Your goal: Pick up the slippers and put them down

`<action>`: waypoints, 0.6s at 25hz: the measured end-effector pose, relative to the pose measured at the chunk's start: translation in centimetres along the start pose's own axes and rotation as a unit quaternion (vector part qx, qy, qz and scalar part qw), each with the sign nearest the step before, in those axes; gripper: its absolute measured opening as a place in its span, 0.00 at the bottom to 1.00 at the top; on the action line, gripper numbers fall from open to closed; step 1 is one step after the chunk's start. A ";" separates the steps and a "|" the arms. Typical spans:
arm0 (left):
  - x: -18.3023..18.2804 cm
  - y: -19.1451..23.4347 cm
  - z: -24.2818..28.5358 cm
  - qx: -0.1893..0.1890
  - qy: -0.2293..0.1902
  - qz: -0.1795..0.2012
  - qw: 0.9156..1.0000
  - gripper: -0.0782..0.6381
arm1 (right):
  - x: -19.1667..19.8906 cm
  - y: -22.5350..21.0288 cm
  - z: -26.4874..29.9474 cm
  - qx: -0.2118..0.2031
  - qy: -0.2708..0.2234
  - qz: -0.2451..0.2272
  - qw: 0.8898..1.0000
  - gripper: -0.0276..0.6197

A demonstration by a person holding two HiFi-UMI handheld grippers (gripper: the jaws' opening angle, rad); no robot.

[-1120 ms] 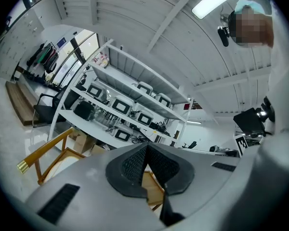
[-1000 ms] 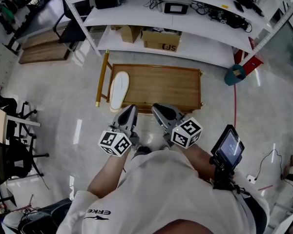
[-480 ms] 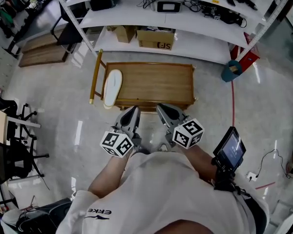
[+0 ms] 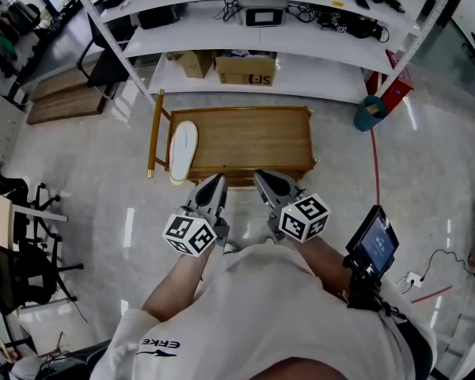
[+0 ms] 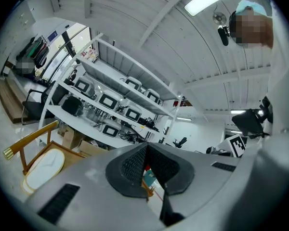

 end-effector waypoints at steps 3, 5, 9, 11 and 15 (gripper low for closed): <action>-0.5 0.6 -0.2 0.001 0.003 0.000 1.000 0.11 | -0.1 0.4 0.6 0.002 0.000 -0.002 1.000 0.05; -0.7 0.8 -0.3 0.003 0.005 -0.001 1.000 0.11 | -0.1 0.5 0.8 0.004 0.000 -0.004 1.000 0.05; -1.0 1.4 -0.4 0.007 0.009 -0.001 1.000 0.11 | -0.1 0.8 1.4 0.009 -0.001 -0.006 1.000 0.05; -1.0 1.6 -0.2 0.010 0.012 -0.002 1.000 0.11 | -0.1 0.8 1.4 0.013 -0.002 -0.006 1.000 0.05; -1.0 1.8 0.4 0.012 0.012 -0.003 1.000 0.11 | -0.1 0.5 1.5 0.014 -0.002 -0.009 1.000 0.05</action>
Point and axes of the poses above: the fingertips, and each gripper's own axes: z forward along the fingers, y to its left, x out of its underside, the point moved 4 cm from there along -z, backward along the fingers, and after that the axes turned 13 degrees about -z, right-handed, at the moved point
